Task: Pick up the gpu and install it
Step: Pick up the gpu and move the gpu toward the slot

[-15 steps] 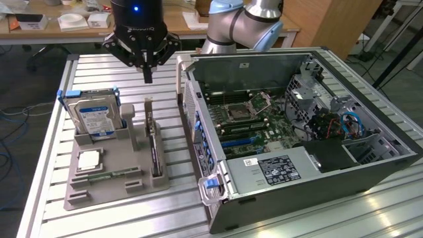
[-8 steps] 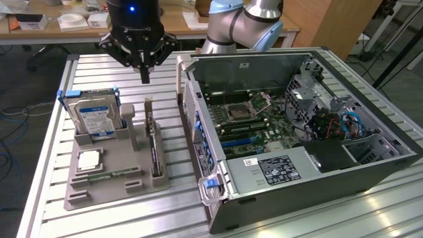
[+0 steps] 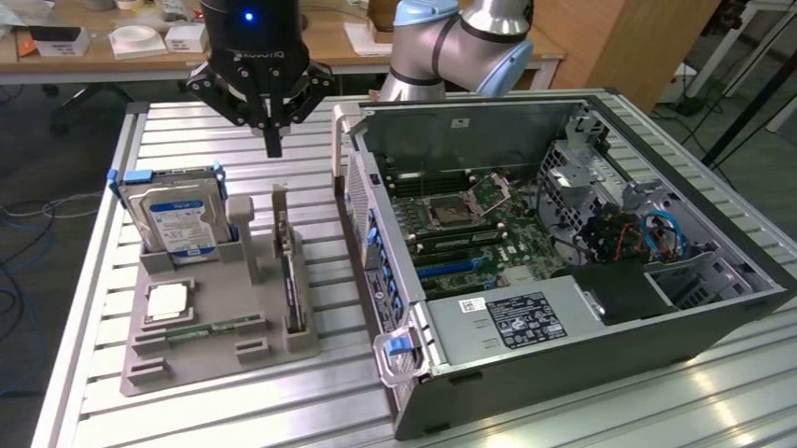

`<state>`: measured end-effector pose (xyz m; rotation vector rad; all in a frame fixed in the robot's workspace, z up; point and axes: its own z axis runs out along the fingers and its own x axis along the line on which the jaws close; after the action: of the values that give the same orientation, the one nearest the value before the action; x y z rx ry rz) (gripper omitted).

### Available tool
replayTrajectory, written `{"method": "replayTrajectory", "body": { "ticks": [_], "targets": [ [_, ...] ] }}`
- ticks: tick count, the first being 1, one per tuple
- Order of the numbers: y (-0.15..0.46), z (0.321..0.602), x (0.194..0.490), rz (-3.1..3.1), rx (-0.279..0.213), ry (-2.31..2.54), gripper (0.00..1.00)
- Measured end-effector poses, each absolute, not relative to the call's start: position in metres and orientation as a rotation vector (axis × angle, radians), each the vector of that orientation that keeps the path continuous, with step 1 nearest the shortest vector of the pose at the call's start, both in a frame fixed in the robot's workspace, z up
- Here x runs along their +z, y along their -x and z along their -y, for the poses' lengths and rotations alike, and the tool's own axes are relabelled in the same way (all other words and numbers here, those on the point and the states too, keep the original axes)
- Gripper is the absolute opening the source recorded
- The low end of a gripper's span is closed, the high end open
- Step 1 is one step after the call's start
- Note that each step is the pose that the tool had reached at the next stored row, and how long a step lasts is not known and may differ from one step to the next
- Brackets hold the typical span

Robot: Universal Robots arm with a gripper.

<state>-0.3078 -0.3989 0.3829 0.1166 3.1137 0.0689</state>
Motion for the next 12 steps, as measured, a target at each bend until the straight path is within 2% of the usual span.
{"method": "replayTrajectory", "body": {
  "ticks": [4,5,6,8,9,11,12],
  "targets": [
    [0.3078,0.3989,0.3829,-3.114,0.069,-0.117,0.11],
    [0.3078,0.3988,0.3829,-3.114,0.069,-0.117,0.17],
    [0.3078,0.3989,0.3829,-3.114,0.069,-0.117,0.17],
    [0.3078,0.3989,0.3829,-3.114,0.069,-0.117,0.29],
    [0.3078,0.3988,0.3829,-3.114,0.069,-0.117,0.29],
    [0.3078,0.3989,0.3829,-3.114,0.069,-0.117,0.41],
    [0.3078,0.3989,0.3829,-3.114,0.069,-0.117,0.41]
  ]
}}
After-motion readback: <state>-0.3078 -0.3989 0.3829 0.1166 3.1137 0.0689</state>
